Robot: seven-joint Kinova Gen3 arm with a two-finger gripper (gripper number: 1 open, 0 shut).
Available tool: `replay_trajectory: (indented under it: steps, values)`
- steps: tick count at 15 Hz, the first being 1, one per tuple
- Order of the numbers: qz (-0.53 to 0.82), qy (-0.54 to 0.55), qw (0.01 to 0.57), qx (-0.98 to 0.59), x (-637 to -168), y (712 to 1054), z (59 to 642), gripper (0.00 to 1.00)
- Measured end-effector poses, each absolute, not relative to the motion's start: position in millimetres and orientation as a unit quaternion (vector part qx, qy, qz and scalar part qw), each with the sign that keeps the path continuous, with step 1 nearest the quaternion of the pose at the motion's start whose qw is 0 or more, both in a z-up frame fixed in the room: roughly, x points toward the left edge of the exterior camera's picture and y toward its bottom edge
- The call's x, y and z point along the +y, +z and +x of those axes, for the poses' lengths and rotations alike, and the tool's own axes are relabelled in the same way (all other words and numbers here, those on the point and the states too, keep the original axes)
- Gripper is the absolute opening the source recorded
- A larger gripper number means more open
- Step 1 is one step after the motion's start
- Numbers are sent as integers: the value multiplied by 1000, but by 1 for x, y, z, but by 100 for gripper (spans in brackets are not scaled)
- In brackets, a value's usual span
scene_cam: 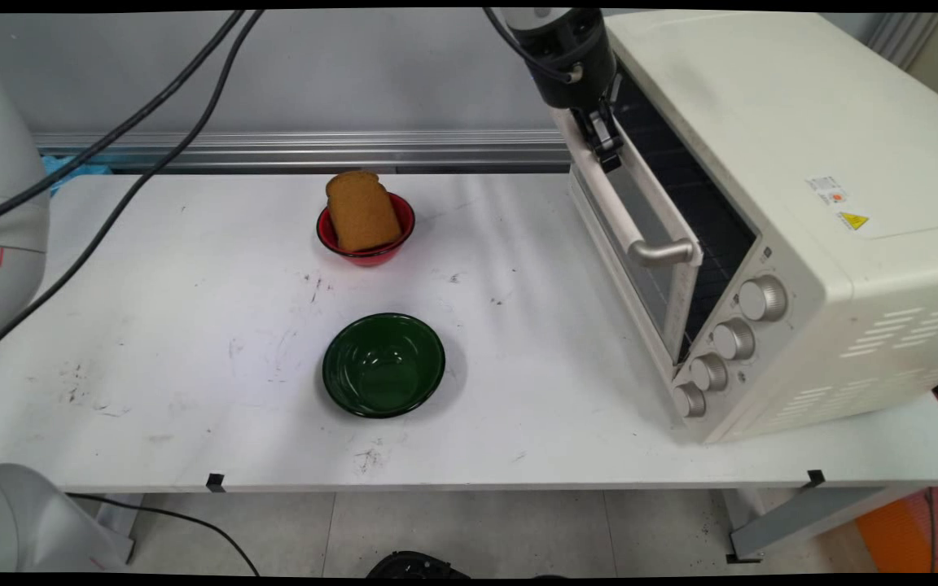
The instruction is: Open the oven
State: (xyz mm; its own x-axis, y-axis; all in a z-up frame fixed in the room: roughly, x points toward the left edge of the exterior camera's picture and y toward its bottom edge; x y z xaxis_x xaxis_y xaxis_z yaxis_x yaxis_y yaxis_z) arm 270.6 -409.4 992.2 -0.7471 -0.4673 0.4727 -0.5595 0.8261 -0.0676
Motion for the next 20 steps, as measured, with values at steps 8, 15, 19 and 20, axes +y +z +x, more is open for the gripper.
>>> replay_trajectory:
  steps: [8, 15, 19, 20]
  values:
    - [276, 98, 216, -931, -406, 976, 284, 0]
    - [283, 97, 220, -929, -398, 962, 302, 0]
    - [291, 94, 224, -925, -391, 951, 312, 0]
    - [292, 94, 225, -925, -389, 948, 315, 0]
